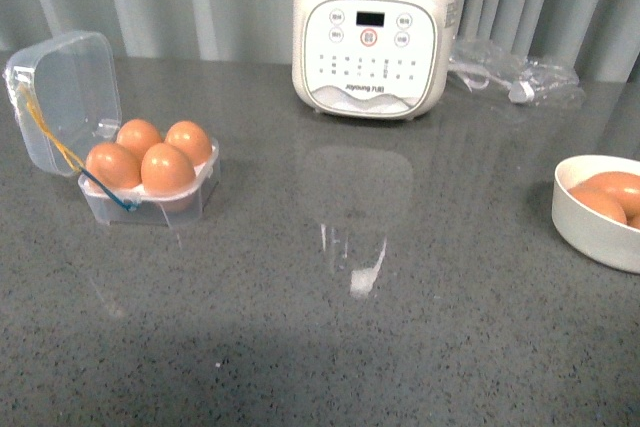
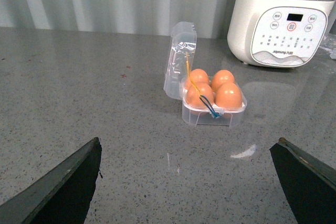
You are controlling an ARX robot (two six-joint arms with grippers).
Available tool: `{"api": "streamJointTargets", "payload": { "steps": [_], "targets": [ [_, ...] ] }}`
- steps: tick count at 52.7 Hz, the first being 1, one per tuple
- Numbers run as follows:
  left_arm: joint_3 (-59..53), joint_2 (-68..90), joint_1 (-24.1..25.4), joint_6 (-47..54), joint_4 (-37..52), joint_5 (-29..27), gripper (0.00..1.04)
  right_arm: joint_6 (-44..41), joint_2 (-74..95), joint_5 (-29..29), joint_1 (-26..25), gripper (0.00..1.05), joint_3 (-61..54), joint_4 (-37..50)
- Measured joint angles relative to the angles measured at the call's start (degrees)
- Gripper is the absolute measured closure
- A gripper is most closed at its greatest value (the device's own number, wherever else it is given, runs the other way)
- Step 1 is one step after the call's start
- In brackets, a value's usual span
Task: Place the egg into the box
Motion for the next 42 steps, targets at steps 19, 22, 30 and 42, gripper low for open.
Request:
{"api": "streamJointTargets", "payload": {
  "steps": [19,22,30,42],
  "targets": [
    [0.02,0.00,0.00,0.00,0.00,0.00,0.07,0.00,-10.64,0.00,0.04,1.02,-1.84,-7.98],
    [0.02,0.00,0.00,0.02,0.00,0.00,0.07,0.00,-12.15,0.00,0.04,1.02,-1.86,-9.42],
    [0.02,0.00,0.00,0.00,0.00,0.00,0.07,0.00,-14.71,0.00,0.04,1.02,-1.86,-11.85],
    [0.02,0.00,0.00,0.00,0.00,0.00,0.07,0.00,-17.57,0.00,0.04,1.02,-1.86,-14.69]
  ]
}}
